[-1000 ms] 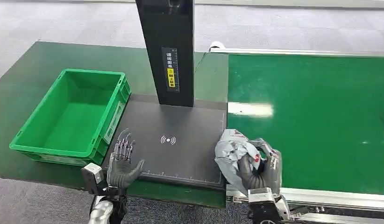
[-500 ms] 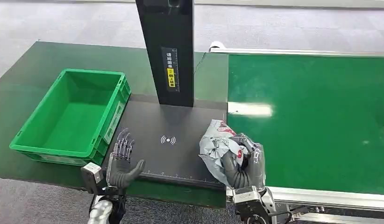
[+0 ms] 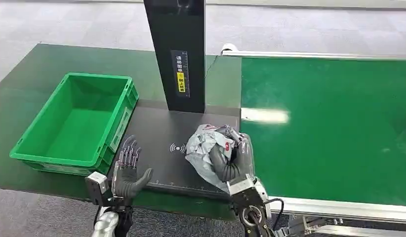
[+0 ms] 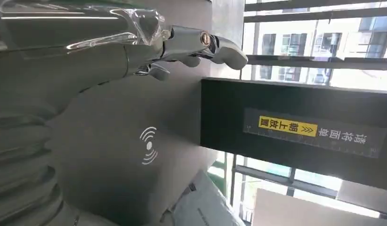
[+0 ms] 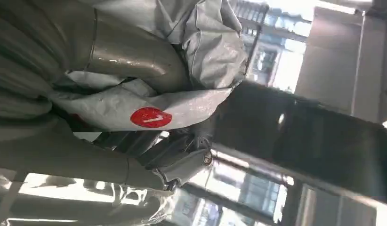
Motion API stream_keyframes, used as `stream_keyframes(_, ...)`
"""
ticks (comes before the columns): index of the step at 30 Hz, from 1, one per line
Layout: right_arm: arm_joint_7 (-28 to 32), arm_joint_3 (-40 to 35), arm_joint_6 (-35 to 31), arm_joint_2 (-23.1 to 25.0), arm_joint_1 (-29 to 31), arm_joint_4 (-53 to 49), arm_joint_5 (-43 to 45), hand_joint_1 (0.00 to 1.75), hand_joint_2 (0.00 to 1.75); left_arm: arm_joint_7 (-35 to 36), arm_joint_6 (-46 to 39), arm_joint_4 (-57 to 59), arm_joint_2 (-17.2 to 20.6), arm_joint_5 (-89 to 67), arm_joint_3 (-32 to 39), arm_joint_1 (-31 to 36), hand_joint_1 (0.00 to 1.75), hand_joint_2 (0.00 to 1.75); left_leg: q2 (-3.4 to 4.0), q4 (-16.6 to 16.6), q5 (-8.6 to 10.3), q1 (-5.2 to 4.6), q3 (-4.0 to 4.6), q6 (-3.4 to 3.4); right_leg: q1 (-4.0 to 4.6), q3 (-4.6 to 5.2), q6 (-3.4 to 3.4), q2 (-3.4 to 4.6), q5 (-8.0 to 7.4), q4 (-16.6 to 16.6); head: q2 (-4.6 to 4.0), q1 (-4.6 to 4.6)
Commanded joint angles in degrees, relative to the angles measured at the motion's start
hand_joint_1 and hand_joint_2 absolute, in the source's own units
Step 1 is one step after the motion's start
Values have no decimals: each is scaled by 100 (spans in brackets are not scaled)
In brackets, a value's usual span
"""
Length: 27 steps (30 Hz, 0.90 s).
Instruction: Moved the parcel from conveyor to table for the left to box.
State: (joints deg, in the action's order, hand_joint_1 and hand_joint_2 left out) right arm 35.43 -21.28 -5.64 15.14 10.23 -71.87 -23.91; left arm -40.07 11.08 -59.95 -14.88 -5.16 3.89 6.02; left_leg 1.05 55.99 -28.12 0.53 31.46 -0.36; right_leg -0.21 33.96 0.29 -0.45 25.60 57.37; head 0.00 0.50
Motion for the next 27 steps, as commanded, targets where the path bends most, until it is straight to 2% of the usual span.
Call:
stream_keyframes(1,457,-486,-240,371,953,3732,544,175,175,7,-37,275,163,0,-151,89,0,175,-2,-12,2,3,-25,-2,3,-20,-3,6,-2,-11,0,-2)
stream_keyframes(6,457,-525,-290,328,1111,3965,766,175,175,7,-59,317,174,25,-145,96,0,175,-22,-9,1,2,-16,1,1,-16,0,-5,-3,-10,0,0)
stream_keyframes(10,457,-537,-553,385,1281,4675,639,175,175,7,-43,365,178,30,-146,100,0,175,-32,-8,3,0,-15,0,0,-18,0,-17,-1,-8,0,0)
stream_keyframes(13,418,-496,-494,397,1254,5083,644,175,175,7,-52,442,180,10,-168,135,0,175,-36,-10,3,0,-19,0,-1,-24,0,-20,0,-10,0,-2)
stream_keyframes(24,457,-376,-670,362,1260,5154,638,175,175,7,-59,470,164,14,-218,97,0,175,-40,-7,7,-2,-43,2,-2,-53,1,-23,-2,-8,0,-7)
stream_keyframes(25,457,-376,-679,363,1267,5136,632,0,175,7,-57,474,163,17,-221,99,0,175,-40,-4,4,-1,-49,2,-2,-60,1,-26,1,-6,0,-7)
stream_keyframes(27,457,-372,-760,358,1247,5028,616,0,175,7,-60,481,167,25,-223,106,0,175,-39,-6,7,-1,-54,2,-3,-68,1,-25,-3,-8,0,-7)
